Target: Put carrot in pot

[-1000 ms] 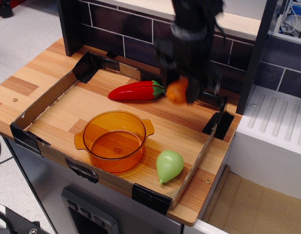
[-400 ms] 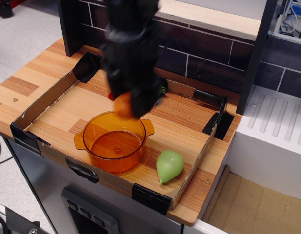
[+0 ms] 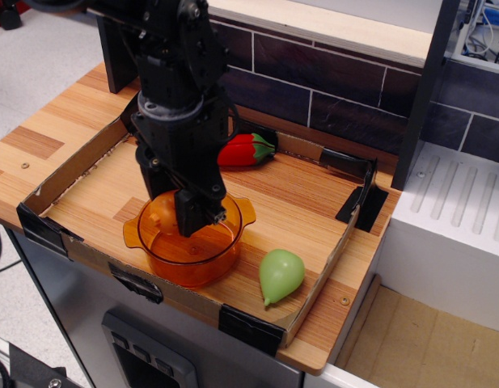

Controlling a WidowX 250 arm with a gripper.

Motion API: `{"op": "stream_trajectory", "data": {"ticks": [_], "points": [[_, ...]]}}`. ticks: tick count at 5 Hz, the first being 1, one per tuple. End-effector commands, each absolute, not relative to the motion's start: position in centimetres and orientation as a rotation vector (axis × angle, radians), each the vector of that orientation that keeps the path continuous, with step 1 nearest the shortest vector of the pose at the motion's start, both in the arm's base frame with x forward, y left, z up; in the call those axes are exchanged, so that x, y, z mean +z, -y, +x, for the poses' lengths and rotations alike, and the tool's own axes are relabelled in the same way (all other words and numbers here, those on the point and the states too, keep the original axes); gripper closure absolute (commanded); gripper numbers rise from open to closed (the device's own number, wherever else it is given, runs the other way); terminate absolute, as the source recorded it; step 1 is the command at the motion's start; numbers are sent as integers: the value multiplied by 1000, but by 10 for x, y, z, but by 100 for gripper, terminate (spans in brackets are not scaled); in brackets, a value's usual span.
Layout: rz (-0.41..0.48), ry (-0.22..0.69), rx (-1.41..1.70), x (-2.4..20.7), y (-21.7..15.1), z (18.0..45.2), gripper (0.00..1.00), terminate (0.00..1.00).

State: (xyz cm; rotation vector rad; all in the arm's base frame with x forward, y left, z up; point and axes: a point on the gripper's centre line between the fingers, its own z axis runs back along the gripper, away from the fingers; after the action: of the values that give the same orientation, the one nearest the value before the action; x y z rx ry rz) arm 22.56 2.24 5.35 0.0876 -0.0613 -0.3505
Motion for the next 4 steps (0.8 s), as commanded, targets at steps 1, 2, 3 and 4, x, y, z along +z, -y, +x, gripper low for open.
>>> {"op": "stream_trajectory", "data": {"ticks": [1,2,3,4], "points": [[101,100,-359,70,-27,227,0,0],[83,124,-344,86,-27,230,0,0],[67,159,-298,117,-24,238,0,0],[52,173,-259,144,-24,247,0,0]]}}
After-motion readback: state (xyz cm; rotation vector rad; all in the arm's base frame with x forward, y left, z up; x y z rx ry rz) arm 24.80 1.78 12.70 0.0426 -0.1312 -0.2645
